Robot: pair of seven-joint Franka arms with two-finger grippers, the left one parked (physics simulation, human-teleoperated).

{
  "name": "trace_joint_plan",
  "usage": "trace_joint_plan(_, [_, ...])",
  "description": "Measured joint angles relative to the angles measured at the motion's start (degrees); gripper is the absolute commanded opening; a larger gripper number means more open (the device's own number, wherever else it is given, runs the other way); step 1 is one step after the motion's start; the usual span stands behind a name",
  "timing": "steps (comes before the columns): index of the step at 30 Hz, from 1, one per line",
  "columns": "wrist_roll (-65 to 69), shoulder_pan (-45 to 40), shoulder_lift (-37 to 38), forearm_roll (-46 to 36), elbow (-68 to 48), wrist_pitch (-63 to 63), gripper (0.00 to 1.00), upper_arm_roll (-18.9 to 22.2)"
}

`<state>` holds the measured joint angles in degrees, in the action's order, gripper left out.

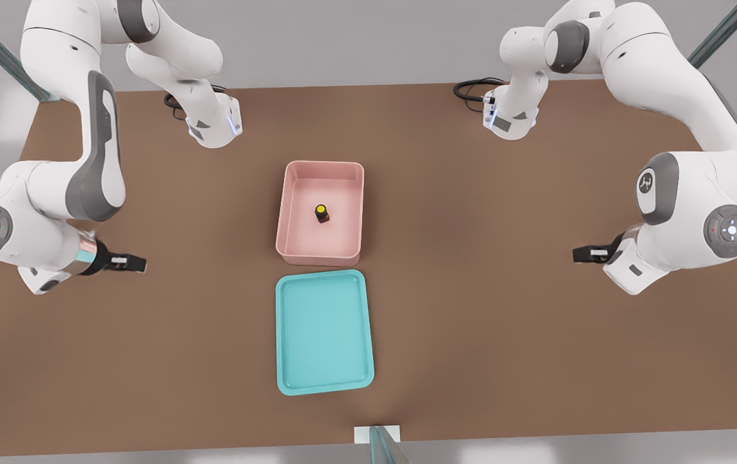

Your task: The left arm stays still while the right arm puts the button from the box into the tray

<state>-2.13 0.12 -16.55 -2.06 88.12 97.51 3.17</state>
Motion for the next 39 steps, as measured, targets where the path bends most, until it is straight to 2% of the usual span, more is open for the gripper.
trace_joint_plan(4, [-0.4,1.1,0.0,-0.1,-0.2,1.6,1.0,-0.1])
trace_joint_plan(9, [-3.7,11.9,-0.1,-0.5,0.9,2.3,1.0,-0.2])
trace_joint_plan(13, [-6.8,14.6,12.9,-1.6,21.8,7.7,1.0,-1.1])
trace_joint_plan(16, [-10.2,12.3,15.7,-2.0,30.3,11.6,1.0,-6.8])
trace_joint_plan(18, [-12.8,13.0,15.2,-2.1,32.7,13.7,1.0,-8.7])
trace_joint_plan(21, [-17.3,17.7,13.2,-2.2,33.6,16.1,1.0,-9.3])
trace_joint_plan(28, [-29.2,42.4,10.3,-4.5,35.1,22.3,1.0,-9.6])
trace_joint_plan(39, [-43.4,39.7,6.5,-6.1,37.3,31.6,1.0,-9.4])
